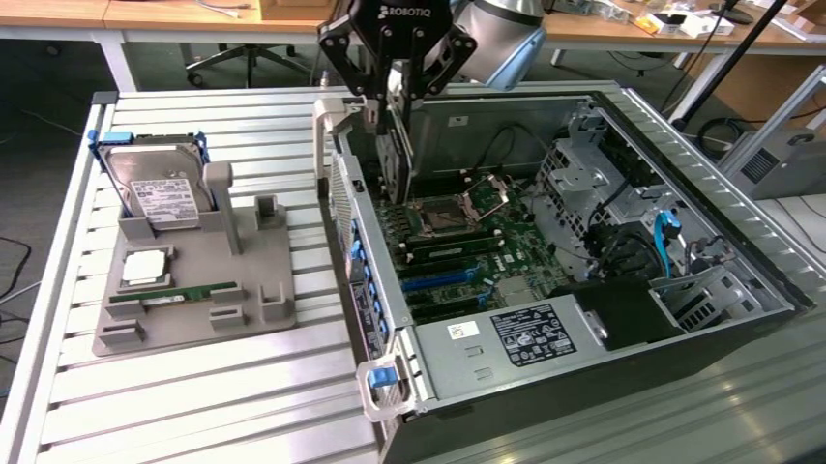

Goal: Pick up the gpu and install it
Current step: 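Pick up the gpu and move the gpu toward the slot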

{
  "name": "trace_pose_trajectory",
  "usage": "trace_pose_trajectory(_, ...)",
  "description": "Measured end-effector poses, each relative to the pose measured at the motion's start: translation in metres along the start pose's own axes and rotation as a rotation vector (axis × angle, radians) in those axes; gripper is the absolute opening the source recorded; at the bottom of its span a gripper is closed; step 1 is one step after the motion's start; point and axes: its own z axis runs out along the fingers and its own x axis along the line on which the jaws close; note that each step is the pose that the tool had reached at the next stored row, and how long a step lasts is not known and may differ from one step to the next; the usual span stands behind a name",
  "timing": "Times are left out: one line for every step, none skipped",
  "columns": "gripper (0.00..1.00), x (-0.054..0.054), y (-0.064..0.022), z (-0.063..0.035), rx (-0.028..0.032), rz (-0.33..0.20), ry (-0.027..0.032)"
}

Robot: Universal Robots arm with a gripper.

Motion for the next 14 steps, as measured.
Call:
trace_pose_trajectory(0.27,-0.001,0.0,0.0001,0.0001,0.0,0.0)
trace_pose_trajectory(0.27,-0.001,0.0001,0.0003,0.0002,0.0,0.0001)
trace_pose_trajectory(0.27,-0.002,0.0002,0.0006,0.0003,0.0,0.0)
trace_pose_trajectory(0.27,-0.003,0.0002,0.0008,0.0005,0.0,0.0)
trace_pose_trajectory(0.27,-0.004,0.0003,0.0011,0.0008,0.0,0.0)
trace_pose_trajectory(0.27,-0.005,0.0004,0.0013,0.0011,0.0,0.0)
trace_pose_trajectory(0.27,-0.006,0.0005,0.0015,0.0012,0.0,0.0)
trace_pose_trajectory(0.27,-0.007,0.0005,0.0017,0.0012,0.0,-0.0001)
trace_pose_trajectory(0.27,-0.007,0.0005,0.0019,0.0012,0.0,-0.0002)
trace_pose_trajectory(0.27,-0.008,0.0006,0.002,0.0014,0.0,-0.0001)
trace_pose_trajectory(0.27,-0.008,0.0006,0.0022,0.0013,0.0,-0.0001)
trace_pose_trajectory(0.27,-0.009,0.0006,0.0024,0.0014,0.0,-0.0001)
trace_pose_trajectory(0.27,-0.01,0.0006,0.0027,0.0015,0.0,-0.0001)
trace_pose_trajectory(0.27,-0.011,0.0006,0.0032,0.0013,0.0,-0.0002)
